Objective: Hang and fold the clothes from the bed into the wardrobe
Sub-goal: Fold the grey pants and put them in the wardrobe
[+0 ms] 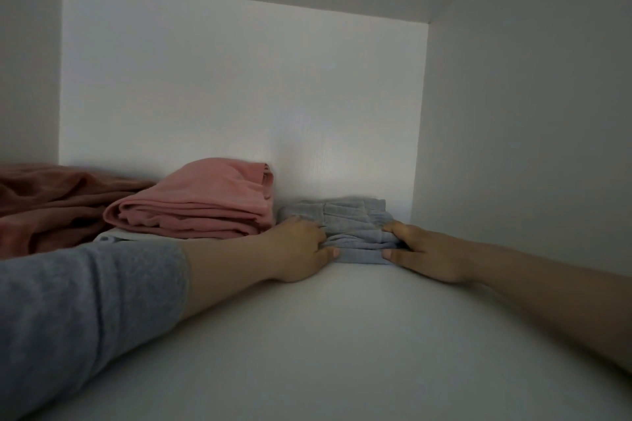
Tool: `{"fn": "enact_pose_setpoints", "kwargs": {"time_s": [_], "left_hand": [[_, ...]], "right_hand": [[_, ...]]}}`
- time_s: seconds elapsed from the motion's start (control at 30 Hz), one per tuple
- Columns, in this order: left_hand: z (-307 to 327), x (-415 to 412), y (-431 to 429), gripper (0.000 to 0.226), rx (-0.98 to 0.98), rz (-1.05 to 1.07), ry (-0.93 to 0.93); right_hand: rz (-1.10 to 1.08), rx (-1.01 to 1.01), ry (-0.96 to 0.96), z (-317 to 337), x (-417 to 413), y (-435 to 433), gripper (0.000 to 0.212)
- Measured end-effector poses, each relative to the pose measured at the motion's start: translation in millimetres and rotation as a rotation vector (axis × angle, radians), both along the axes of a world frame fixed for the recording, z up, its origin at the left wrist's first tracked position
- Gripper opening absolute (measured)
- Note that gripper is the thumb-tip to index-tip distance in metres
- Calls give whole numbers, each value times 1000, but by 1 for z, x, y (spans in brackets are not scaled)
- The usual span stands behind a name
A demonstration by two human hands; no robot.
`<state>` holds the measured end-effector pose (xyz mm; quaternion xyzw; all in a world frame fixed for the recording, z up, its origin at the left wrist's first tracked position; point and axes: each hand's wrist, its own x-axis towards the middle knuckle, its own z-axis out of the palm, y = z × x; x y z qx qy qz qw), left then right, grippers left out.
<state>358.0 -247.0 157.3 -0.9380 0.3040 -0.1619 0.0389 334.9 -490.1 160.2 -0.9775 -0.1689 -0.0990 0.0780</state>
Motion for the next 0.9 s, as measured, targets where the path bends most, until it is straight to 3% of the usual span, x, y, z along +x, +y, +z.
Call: {"fn": "enact_pose_setpoints", "kwargs": {"time_s": [0.23, 0.5, 0.7, 0.9], "left_hand": [[-6, 23, 7, 52, -175, -65, 47], [-11, 24, 8, 47, -266, -74, 22], [-10, 8, 8, 45, -319, -93, -60], [-8, -34, 14, 44, -338, -118, -49]], "right_hand": [[55, 62, -60, -6, 25, -4, 19], [27, 7, -208, -11, 17, -1, 34], [-8, -102, -499, -10, -3, 8, 51], [-145, -119, -483, -11, -53, 28, 53]]}}
